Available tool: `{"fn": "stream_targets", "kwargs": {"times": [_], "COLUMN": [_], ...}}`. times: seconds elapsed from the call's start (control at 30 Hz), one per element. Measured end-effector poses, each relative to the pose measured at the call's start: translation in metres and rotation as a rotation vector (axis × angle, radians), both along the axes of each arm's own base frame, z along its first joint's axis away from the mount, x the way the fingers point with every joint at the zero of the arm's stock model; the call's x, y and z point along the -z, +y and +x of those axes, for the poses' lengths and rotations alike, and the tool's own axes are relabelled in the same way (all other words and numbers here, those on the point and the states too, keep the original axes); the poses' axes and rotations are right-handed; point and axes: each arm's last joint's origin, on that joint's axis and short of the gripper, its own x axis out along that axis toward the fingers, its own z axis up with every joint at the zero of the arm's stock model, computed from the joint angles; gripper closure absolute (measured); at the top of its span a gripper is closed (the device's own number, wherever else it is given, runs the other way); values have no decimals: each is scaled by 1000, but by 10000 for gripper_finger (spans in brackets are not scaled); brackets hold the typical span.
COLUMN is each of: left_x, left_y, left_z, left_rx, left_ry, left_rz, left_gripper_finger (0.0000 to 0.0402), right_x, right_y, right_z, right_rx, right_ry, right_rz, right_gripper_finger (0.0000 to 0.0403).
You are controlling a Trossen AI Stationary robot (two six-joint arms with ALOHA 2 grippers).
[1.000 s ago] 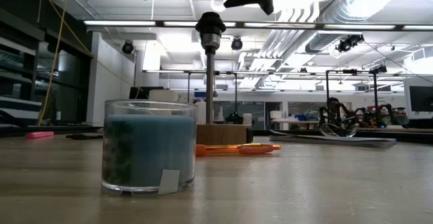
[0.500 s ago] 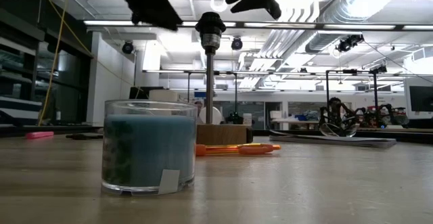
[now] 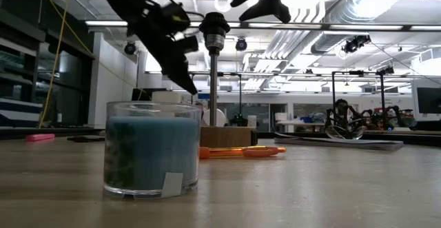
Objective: Screw lightbulb
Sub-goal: Insert the light bulb into the lamp
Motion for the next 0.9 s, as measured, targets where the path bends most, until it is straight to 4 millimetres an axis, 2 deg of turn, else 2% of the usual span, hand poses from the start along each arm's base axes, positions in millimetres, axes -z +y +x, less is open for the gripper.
{"fn": "stream_targets", "kwargs": {"times": [0.2,0.47,0.6,0.77,0.9], "left_x": [20,44,49,54,63], "left_y": [21,54,57,46,41], "left_z": [26,46,55,63,65], "left_rx": [166,211,244,328,358], "left_ry": [125,296,295,279,332], "left_rz": [97,123,76,39,48], "left_gripper_finger": [183,183,185,193,195], "right_x": [1,1,1,1,1], "right_y": [4,8,10,10,10], "right_z": [0,0,0,0,0], "right_rx": [22,28,27,28,29], "right_ry": [-3,-9,-11,-3,-3], "right_rz": [46,72,80,80,79], "right_gripper_finger": [231,231,231,231,231]}}
